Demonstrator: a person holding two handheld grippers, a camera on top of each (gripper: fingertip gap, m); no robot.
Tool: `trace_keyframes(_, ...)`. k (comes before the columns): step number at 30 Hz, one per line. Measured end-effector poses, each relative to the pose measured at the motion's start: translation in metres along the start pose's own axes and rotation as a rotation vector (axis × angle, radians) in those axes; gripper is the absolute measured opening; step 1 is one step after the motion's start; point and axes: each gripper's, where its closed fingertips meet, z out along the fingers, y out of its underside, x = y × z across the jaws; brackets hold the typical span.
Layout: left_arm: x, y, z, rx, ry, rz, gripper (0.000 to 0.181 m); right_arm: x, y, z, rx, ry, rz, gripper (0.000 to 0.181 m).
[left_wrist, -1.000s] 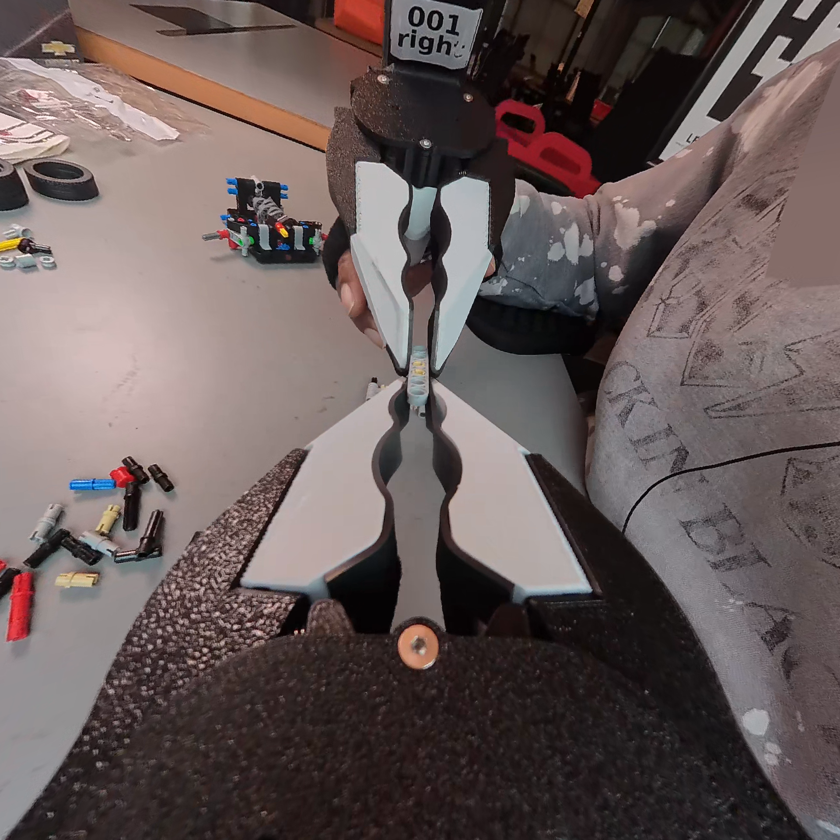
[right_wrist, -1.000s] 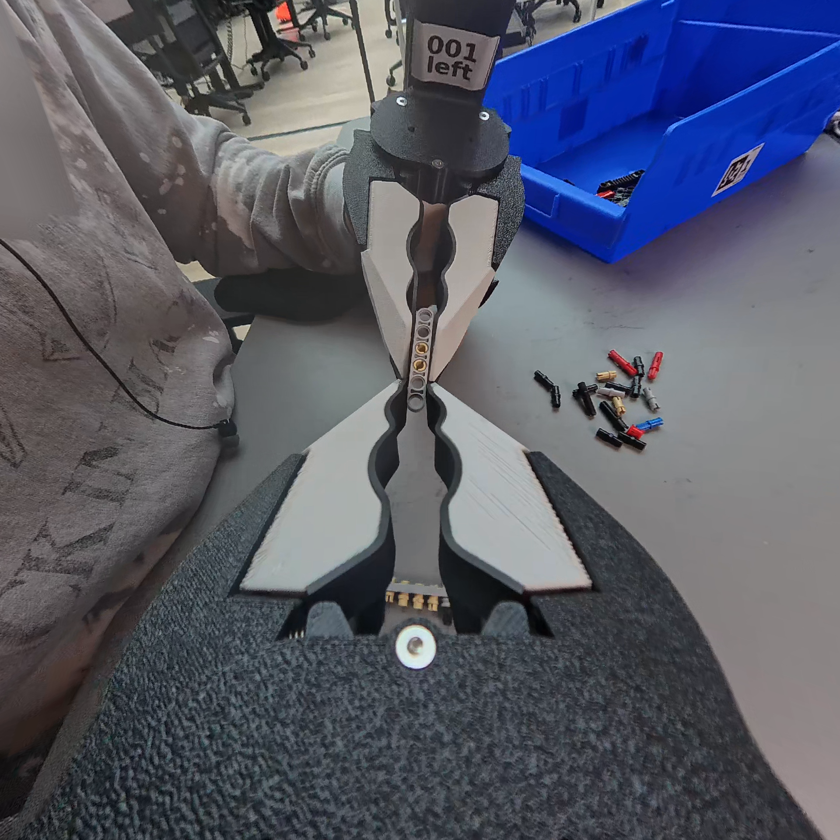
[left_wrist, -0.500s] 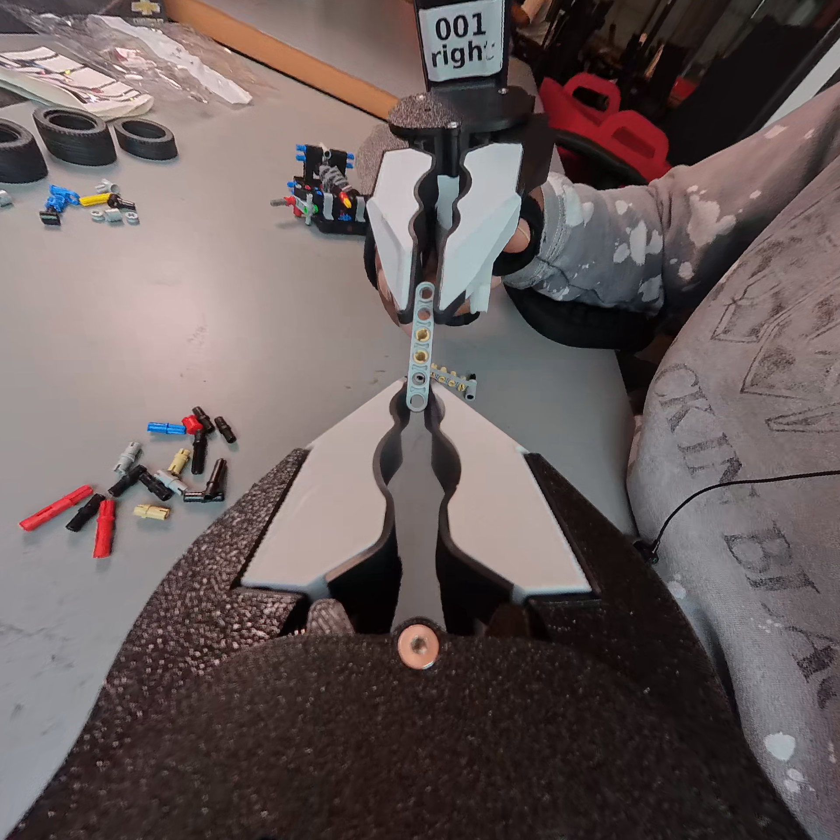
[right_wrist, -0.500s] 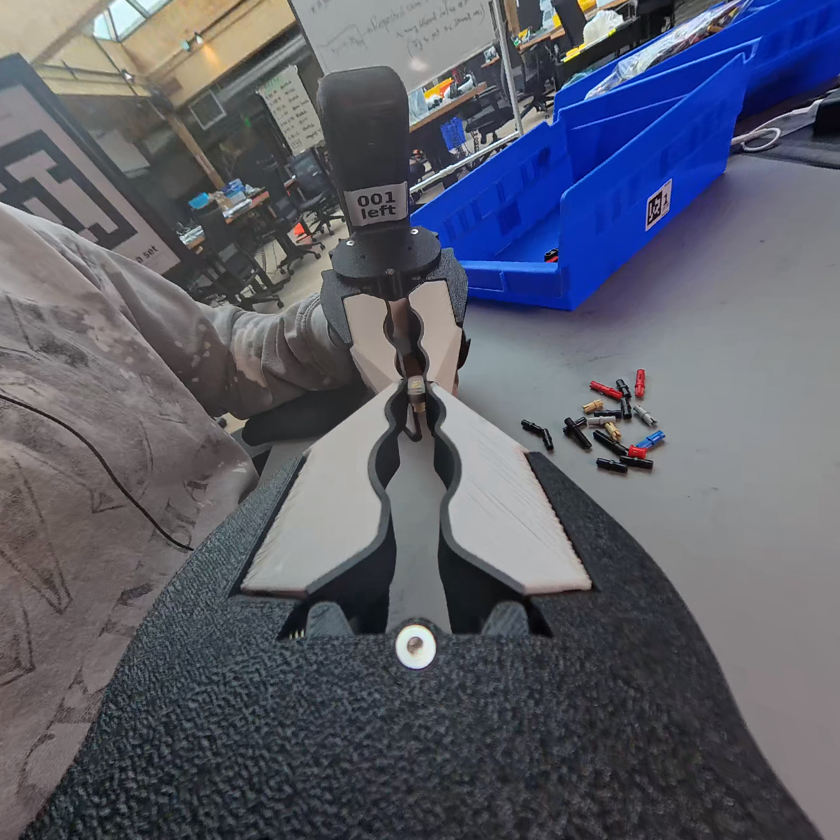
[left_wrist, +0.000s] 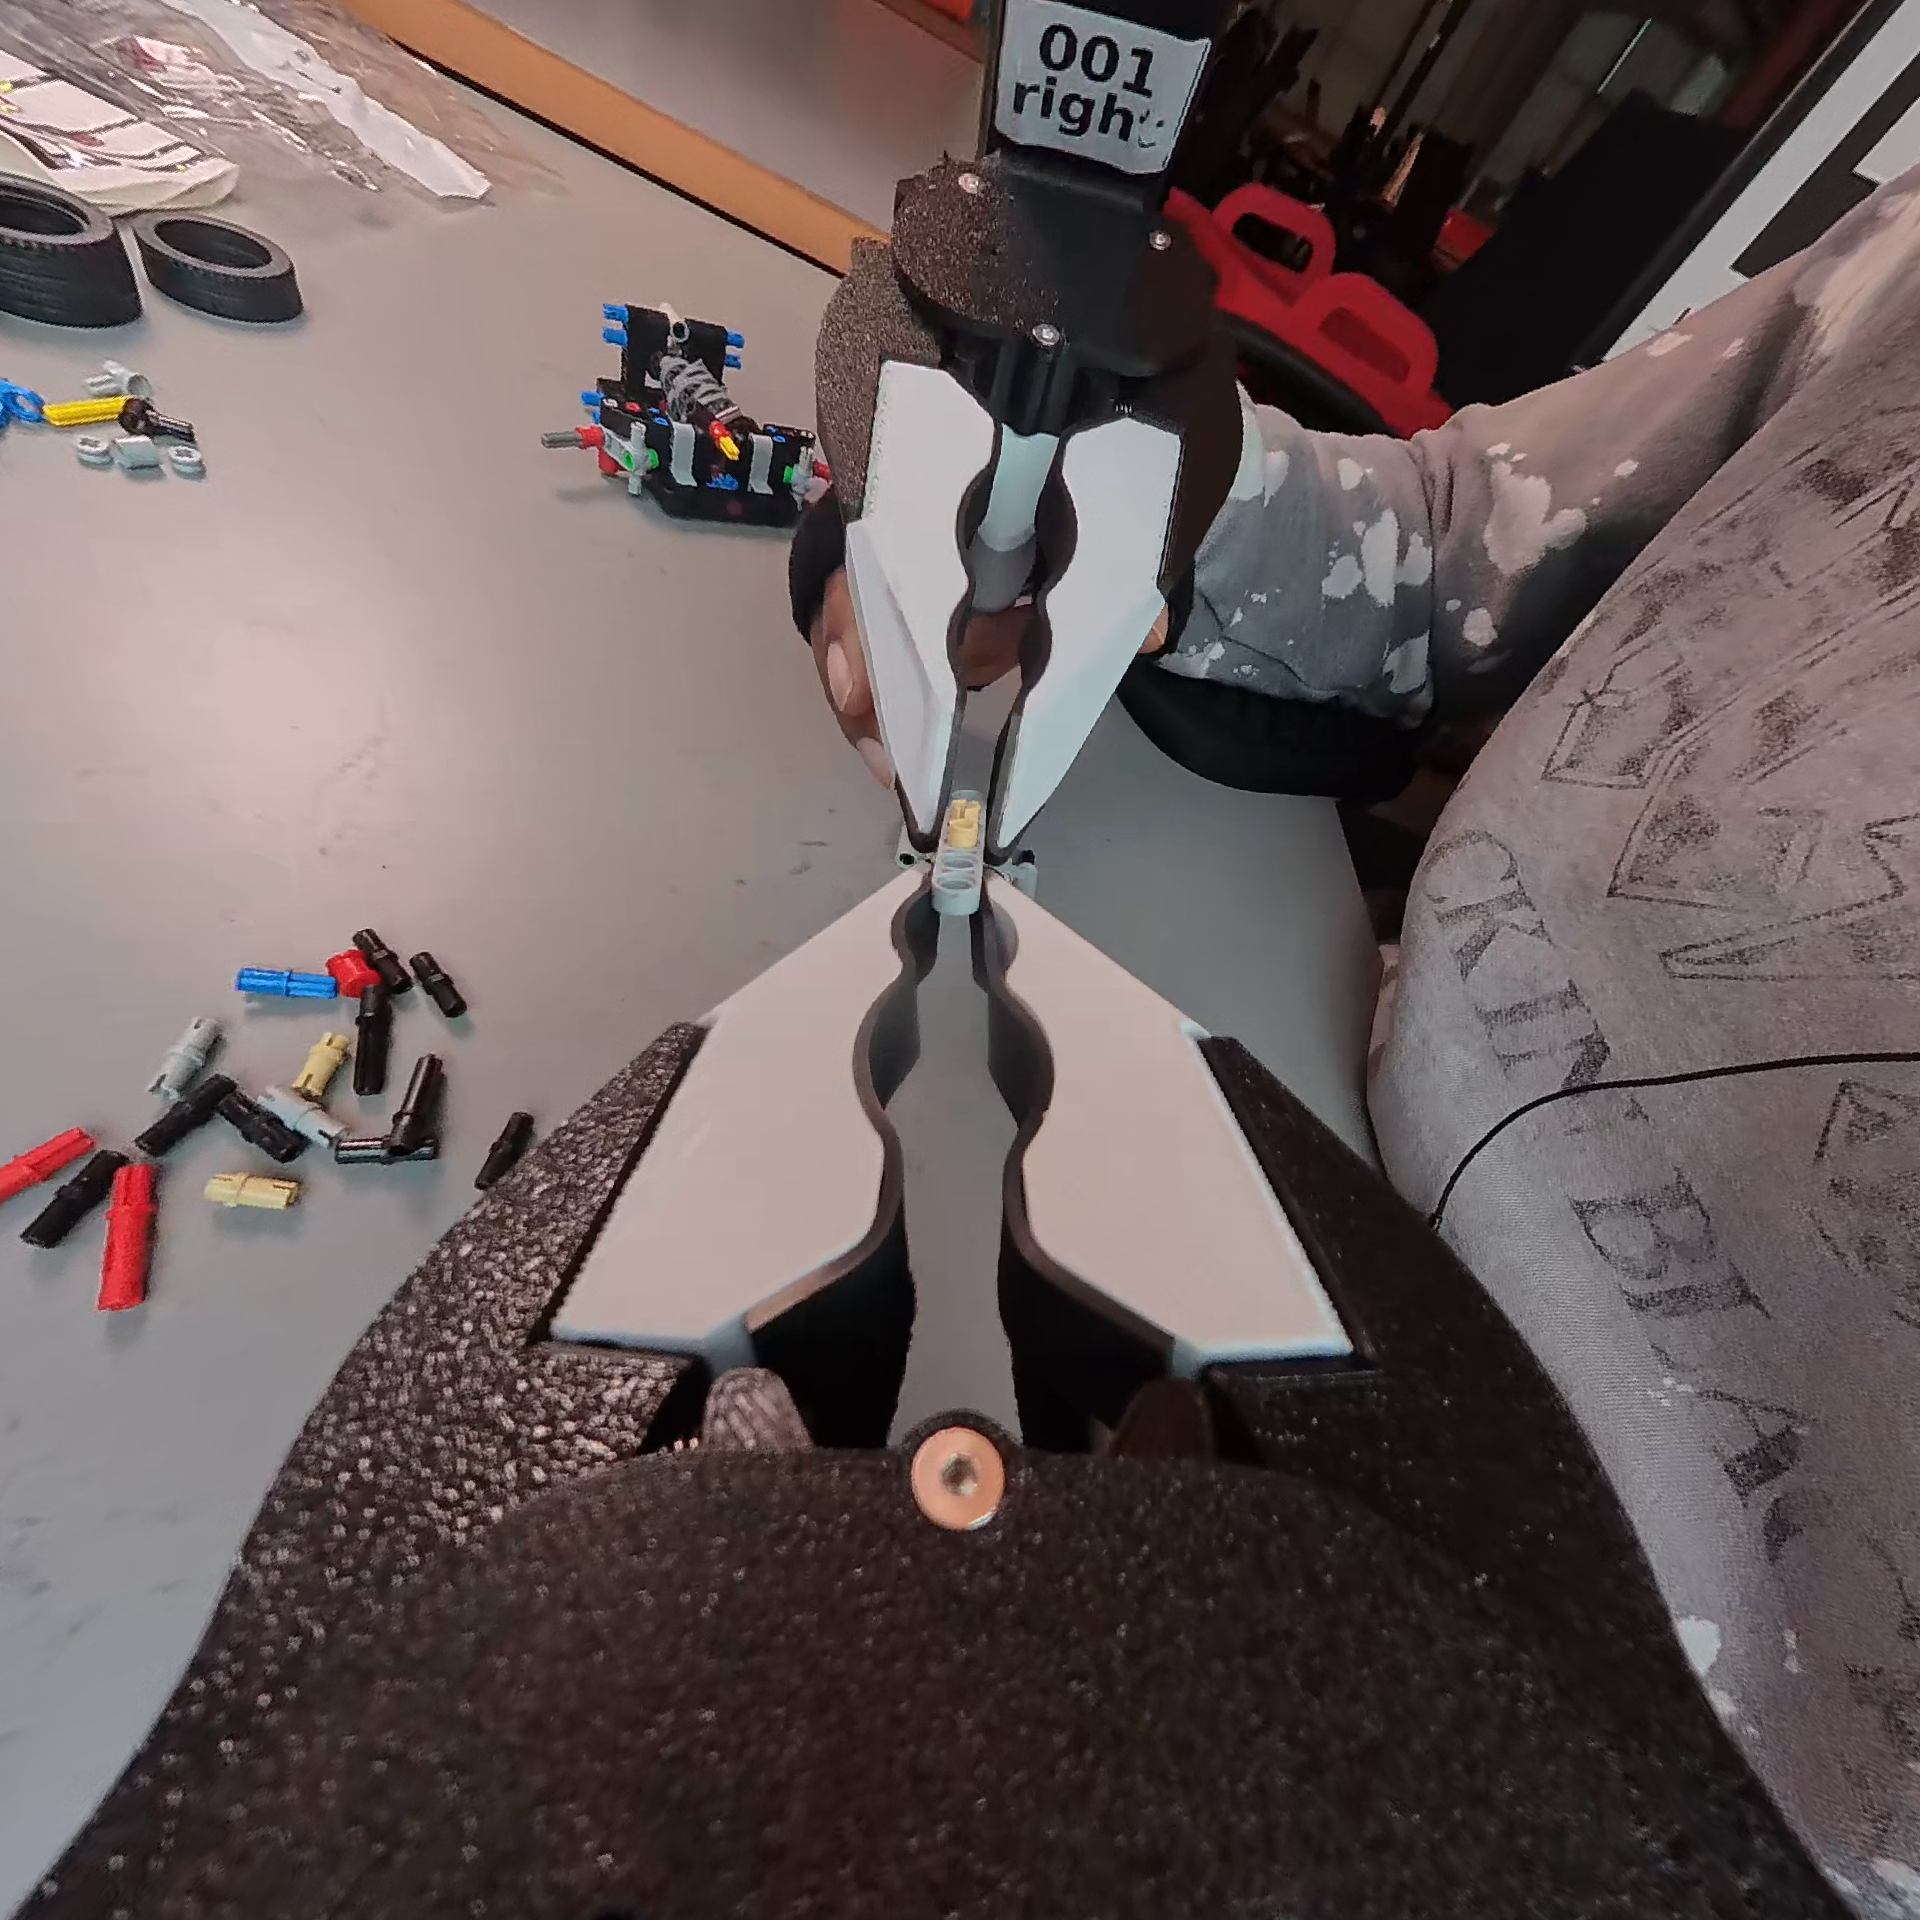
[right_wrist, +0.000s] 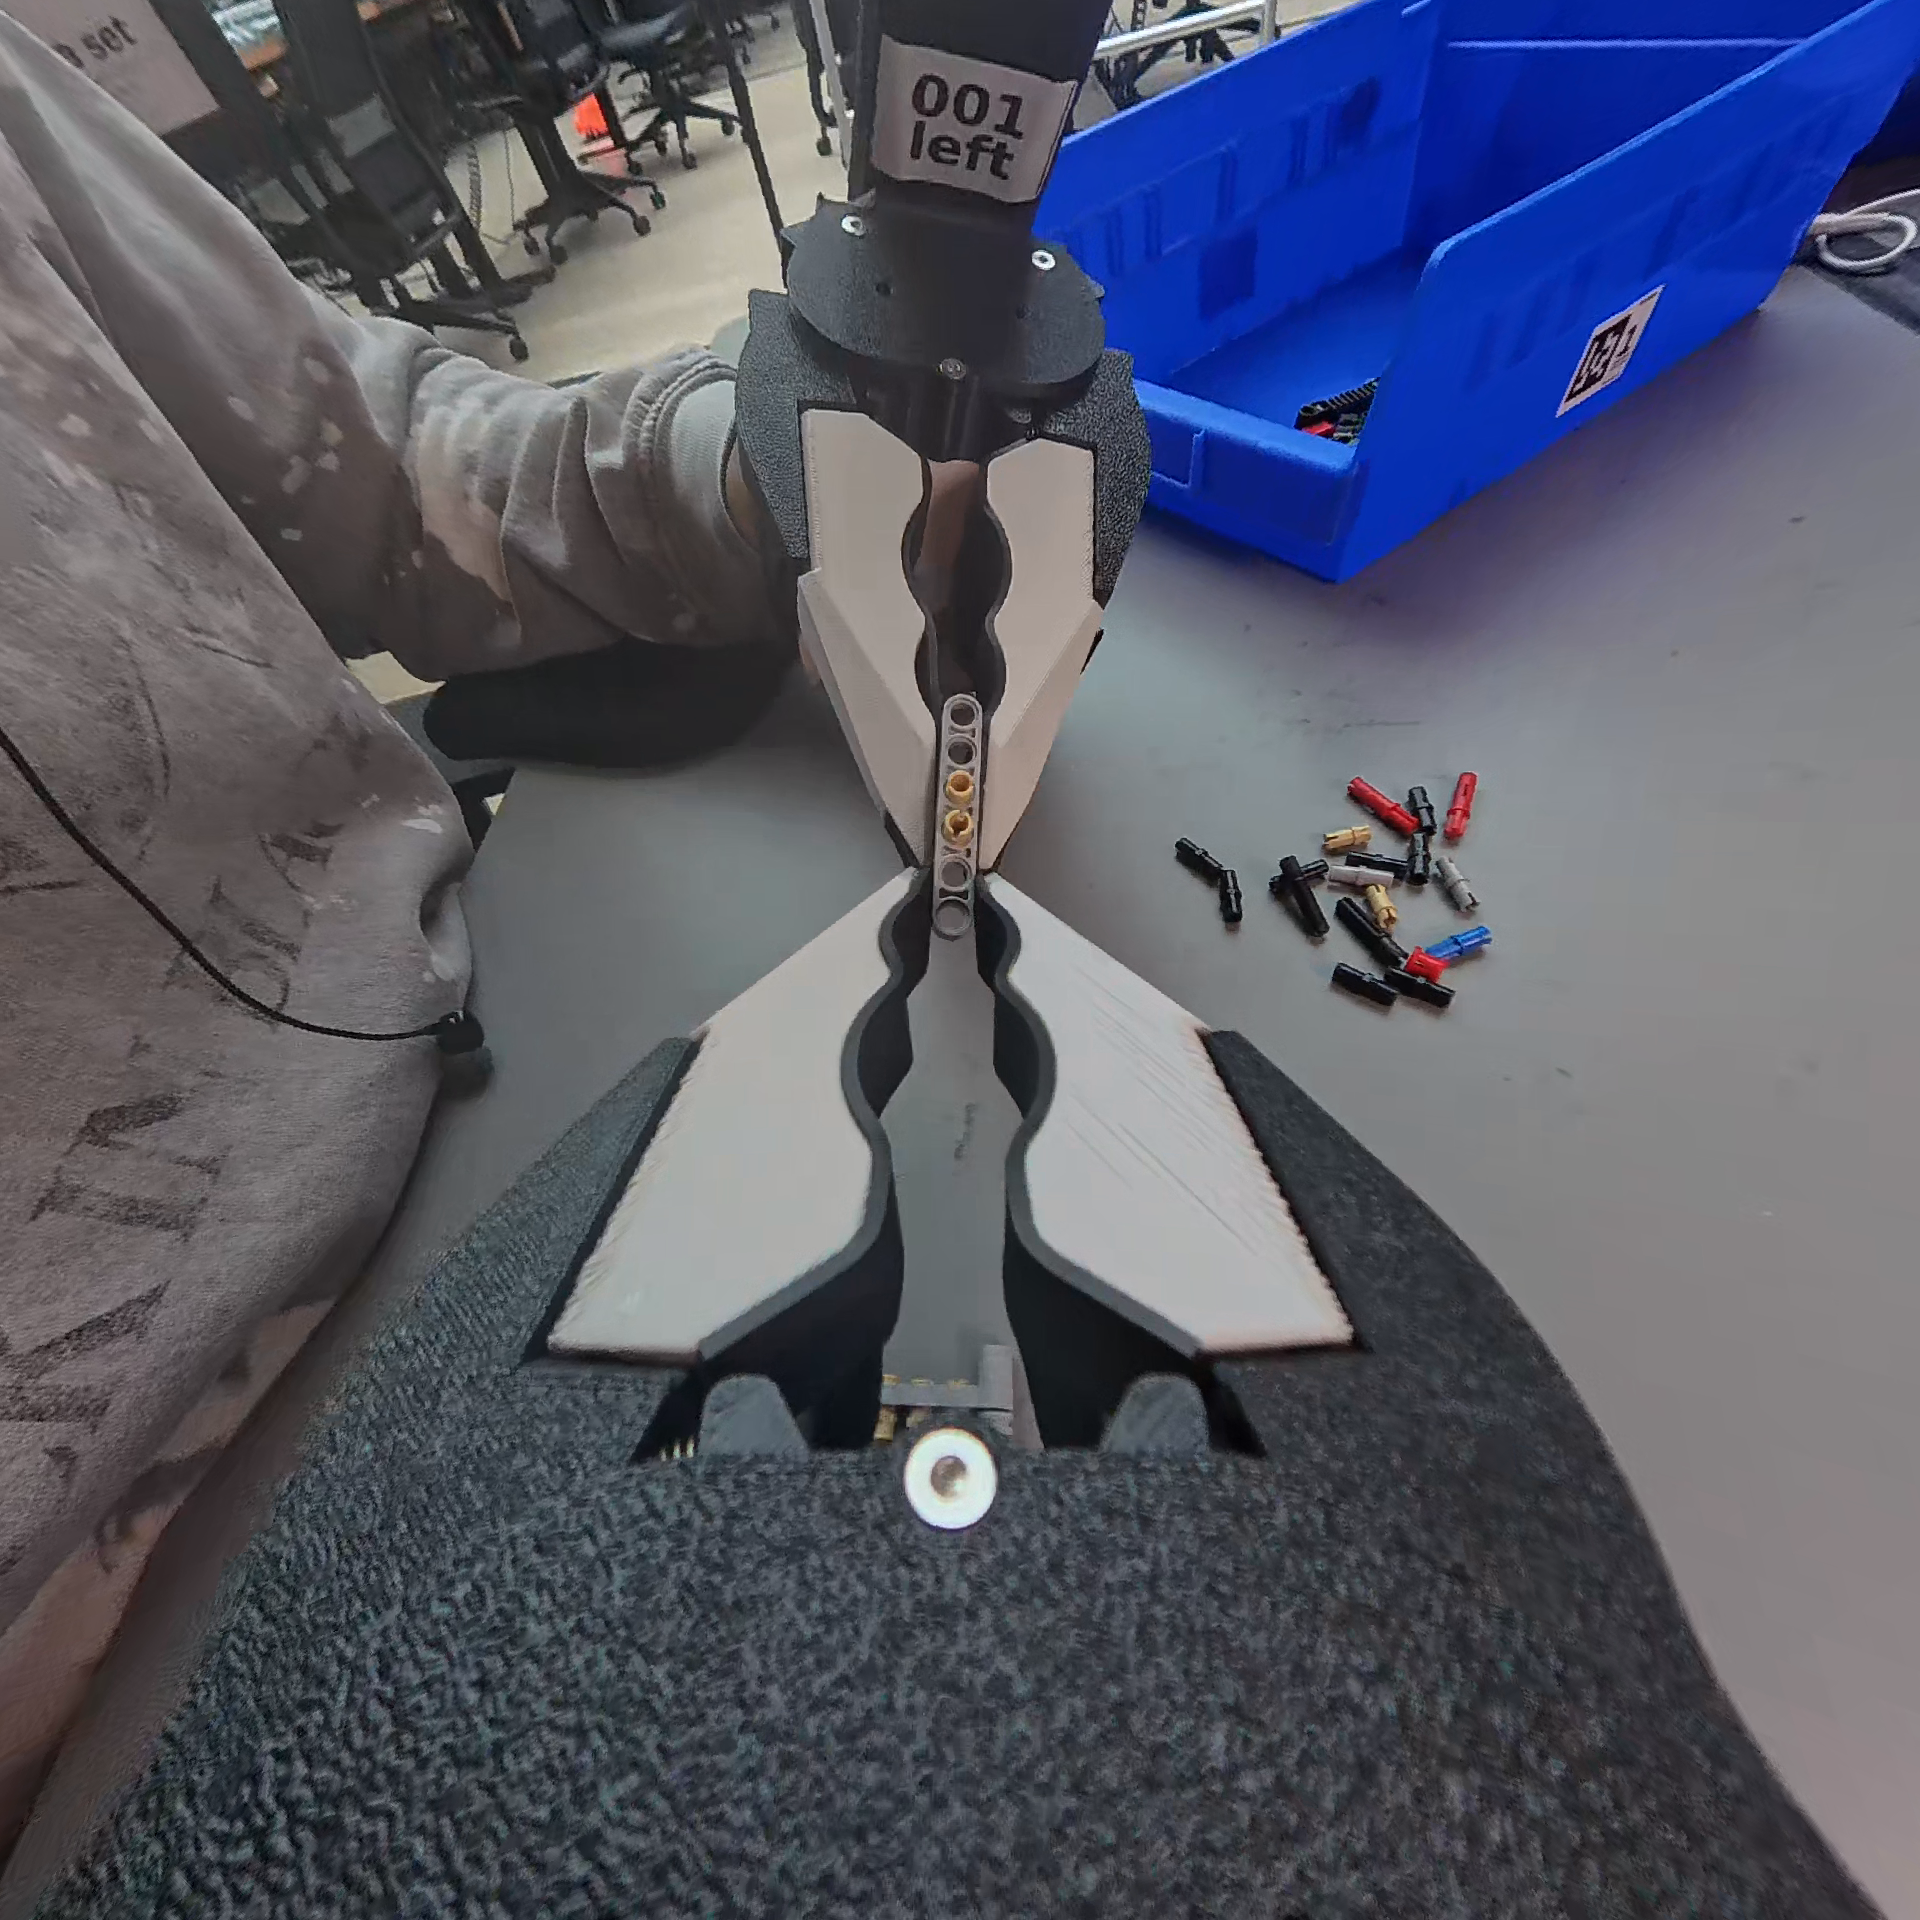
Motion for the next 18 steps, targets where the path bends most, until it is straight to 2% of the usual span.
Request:
trace_keyframes(3,-0.002,-0.005,-0.003,0.033,-0.013,0.001,0.006,0.003,-0.016,-0.005,0.110,-0.017,0.085,0.007)
trace_keyframes(5,-0.003,-0.010,-0.006,0.065,-0.011,-0.017,0.017,0.008,-0.028,-0.011,0.197,-0.027,0.158,0.007)
trace_keyframes(7,-0.001,-0.018,-0.009,0.114,0.007,-0.036,0.021,0.010,-0.033,-0.013,0.240,-0.020,0.166,0.007)
trace_keyframes(12,-0.002,-0.036,-0.020,0.240,0.032,-0.096,0.016,0.006,-0.033,-0.008,0.247,-0.040,0.175,0.007)
trace_keyframes(15,0.001,-0.035,-0.020,0.230,0.040,-0.080,0.007,0.006,-0.033,-0.006,0.247,-0.034,0.172,0.007)
trace_keyframes(18,0.003,-0.038,-0.022,0.240,0.037,-0.061,0.007,0.005,-0.037,-0.007,0.277,-0.043,0.187,0.007)
